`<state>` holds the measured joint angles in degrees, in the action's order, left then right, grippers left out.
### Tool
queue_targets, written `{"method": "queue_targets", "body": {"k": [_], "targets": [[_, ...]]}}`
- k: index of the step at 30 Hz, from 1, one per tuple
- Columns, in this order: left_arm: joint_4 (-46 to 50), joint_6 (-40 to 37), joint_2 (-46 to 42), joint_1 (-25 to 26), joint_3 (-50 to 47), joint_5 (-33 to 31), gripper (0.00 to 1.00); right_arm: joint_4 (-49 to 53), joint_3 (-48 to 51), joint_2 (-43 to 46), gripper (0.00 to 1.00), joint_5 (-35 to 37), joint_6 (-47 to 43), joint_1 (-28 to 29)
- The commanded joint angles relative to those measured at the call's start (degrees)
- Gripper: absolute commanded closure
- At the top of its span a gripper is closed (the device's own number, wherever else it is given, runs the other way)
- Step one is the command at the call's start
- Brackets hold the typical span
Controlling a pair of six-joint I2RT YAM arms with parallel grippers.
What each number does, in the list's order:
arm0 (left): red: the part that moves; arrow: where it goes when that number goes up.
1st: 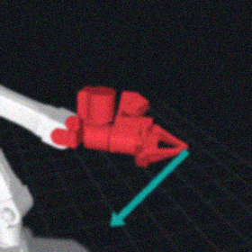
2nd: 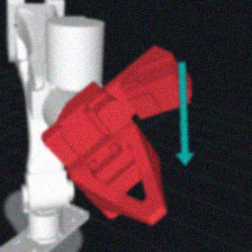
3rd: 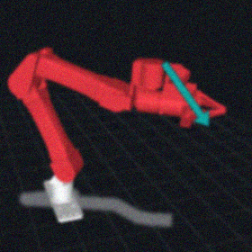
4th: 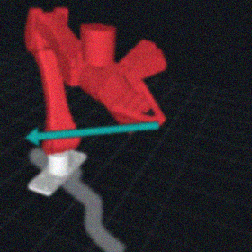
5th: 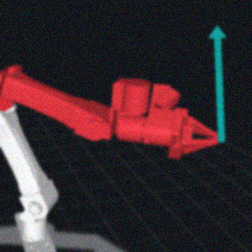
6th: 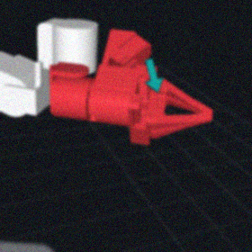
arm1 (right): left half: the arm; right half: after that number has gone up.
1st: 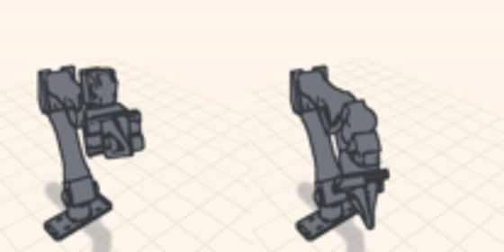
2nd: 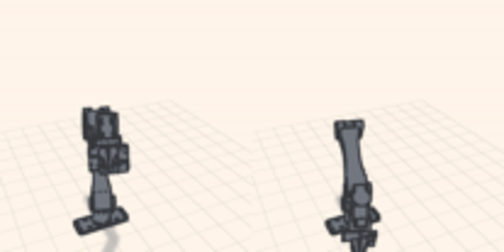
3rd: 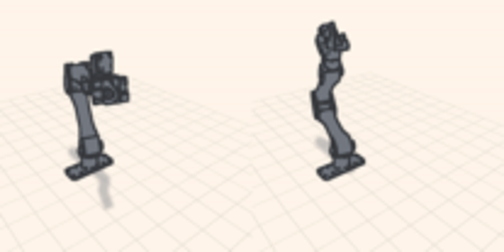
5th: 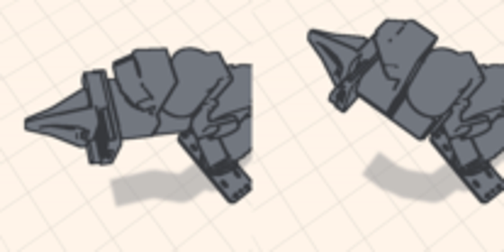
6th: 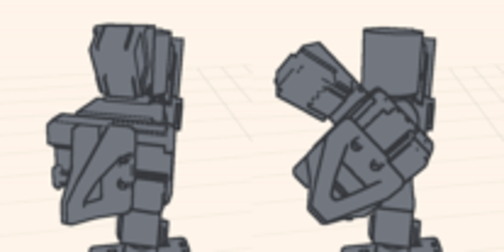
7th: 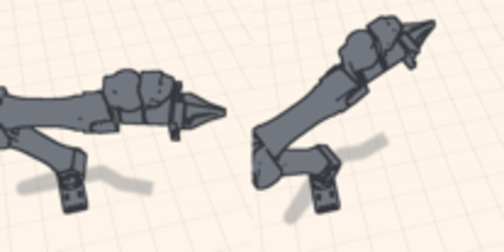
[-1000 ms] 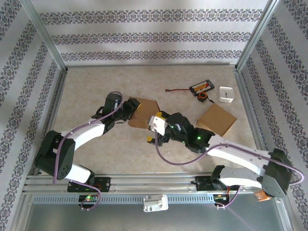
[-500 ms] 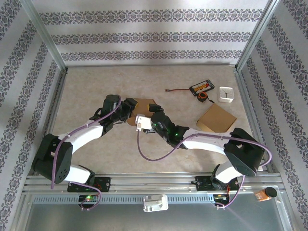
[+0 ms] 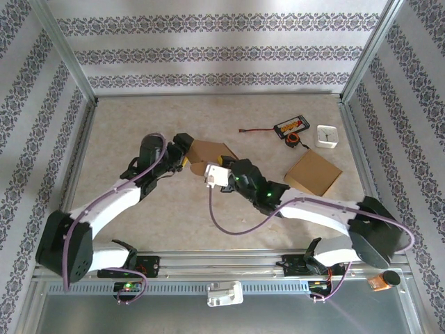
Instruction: Fold the paper box
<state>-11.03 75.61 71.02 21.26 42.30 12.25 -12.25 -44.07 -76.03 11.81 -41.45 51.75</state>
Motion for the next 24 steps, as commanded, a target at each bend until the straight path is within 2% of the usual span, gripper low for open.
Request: {"method": "queue_targets", "body": {"k": [1,4,6,7,9,10,12,14,15,19,22,24], "targets": [[7.3,-20.0,-8.2,-1.3,5.7,-12.1,0.22,17.3,-4.9,5.2,0.64,-12.9,5.5,-3.4],[13.1,-42.3,-12.9,-1.3,9.6,-17.6,0.24,41.0,-15.8,4.1,0.64,-25.4,4.0,-8.1],[15.1,-55.8,-15.3,-1.2,10.4,-15.2,0.26,57.6,-26.0,-0.3,0.64,-29.5,1.3,-10.3],[16.3,-61.8,-16.5,-1.3,10.7,-12.3,0.26,66.0,-32.3,-4.1,0.64,-29.3,0.3,-10.9],[20.1,-71.2,-18.1,-1.3,11.9,-4.8,0.17,80.4,-43.7,-11.6,0.64,-28.0,-1.2,-11.4],[22.6,-75.4,-18.7,-1.3,13.0,-0.2,0.17,87.0,-49.9,-16.0,0.64,-27.1,-1.3,-11.5],[28.0,-81.7,-19.3,-1.2,15.2,7.9,0.15,96.0,-59.0,-23.3,0.65,-26.5,-1.5,-11.8],[33.2,-85.7,-19.6,-1.1,17.1,11.9,0.15,97.8,-64.3,-28.0,0.66,-26.5,-1.6,-11.7],[35.5,-87.9,-19.9,-1.1,17.7,11.6,0.14,97.2,-65.9,-29.3,0.65,-26.1,-2.0,-11.5],[42.0,-91.0,-22.6,-1.1,17.3,5.5,0.08,94.3,-71.9,-35.5,0.62,-22.8,-3.2,-9.8],[47.1,-93.9,-24.2,-1.1,17.0,4.8,0.0,93.7,-75.2,-40.4,0.61,-21.9,-4.2,-9.3],[49.1,-94.3,-24.9,-1.1,16.7,3.7,0.01,93.6,-77.3,-43.3,0.61,-21.4,-4.6,-8.8]]}}
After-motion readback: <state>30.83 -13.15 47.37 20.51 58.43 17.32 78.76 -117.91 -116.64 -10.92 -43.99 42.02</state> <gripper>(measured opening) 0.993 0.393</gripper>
